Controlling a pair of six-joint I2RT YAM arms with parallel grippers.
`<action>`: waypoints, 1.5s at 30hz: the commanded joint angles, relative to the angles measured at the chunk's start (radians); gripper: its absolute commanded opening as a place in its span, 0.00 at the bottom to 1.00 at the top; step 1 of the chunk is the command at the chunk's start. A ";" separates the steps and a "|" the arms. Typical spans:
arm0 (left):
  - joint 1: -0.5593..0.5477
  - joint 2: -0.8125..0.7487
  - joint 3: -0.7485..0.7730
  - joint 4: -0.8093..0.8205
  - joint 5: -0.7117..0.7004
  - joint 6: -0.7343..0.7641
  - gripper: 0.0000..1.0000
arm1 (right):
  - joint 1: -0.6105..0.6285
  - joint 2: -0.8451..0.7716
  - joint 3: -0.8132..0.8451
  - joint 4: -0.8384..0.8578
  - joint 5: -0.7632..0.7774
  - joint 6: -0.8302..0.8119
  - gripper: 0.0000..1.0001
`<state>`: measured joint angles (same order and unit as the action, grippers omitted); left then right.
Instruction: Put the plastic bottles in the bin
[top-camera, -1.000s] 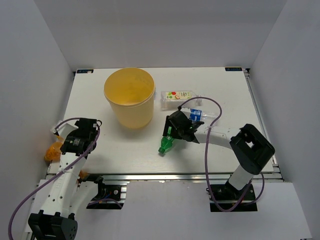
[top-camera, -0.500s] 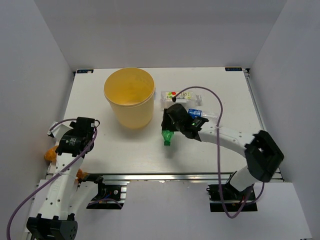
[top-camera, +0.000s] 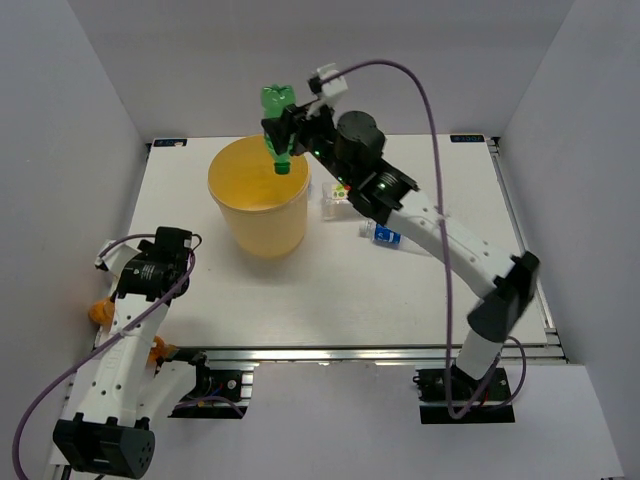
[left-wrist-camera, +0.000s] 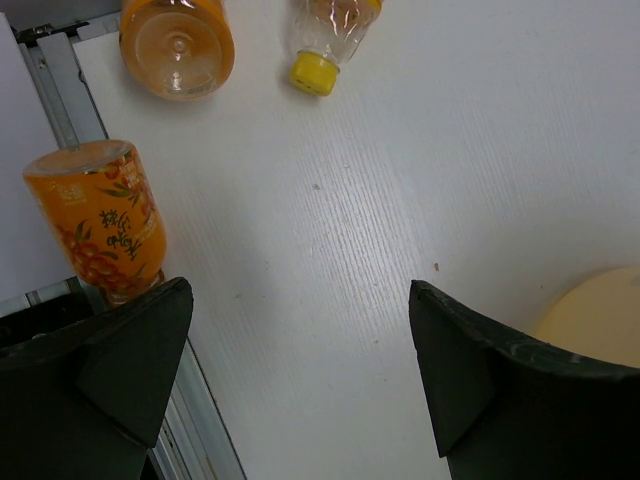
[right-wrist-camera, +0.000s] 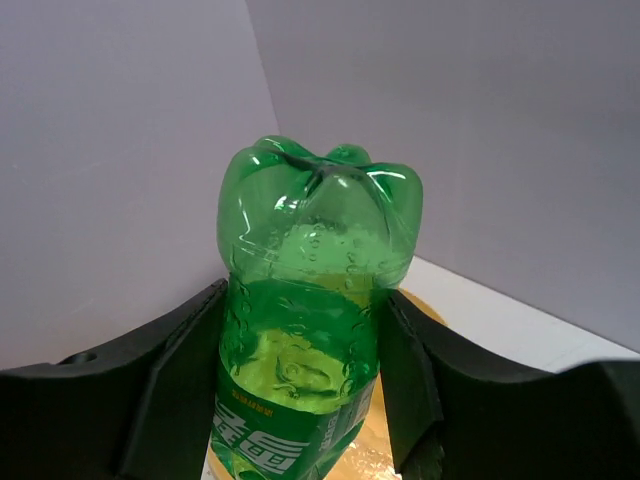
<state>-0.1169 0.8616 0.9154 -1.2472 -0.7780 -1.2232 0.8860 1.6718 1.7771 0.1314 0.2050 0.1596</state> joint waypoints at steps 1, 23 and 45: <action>0.005 0.013 0.013 -0.029 -0.014 -0.076 0.98 | 0.002 0.163 0.160 -0.035 -0.050 -0.063 0.56; 0.003 -0.194 -0.239 -0.166 0.148 -0.499 0.98 | -0.085 -0.110 -0.114 -0.222 -0.142 -0.066 0.89; 0.014 0.066 -0.299 -0.166 -0.133 -0.722 0.98 | -0.323 -0.078 -0.271 -0.319 -0.452 0.052 0.89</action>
<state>-0.1123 0.8787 0.6094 -1.3334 -0.8162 -1.8862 0.5602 1.5867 1.5013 -0.1860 -0.2375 0.2058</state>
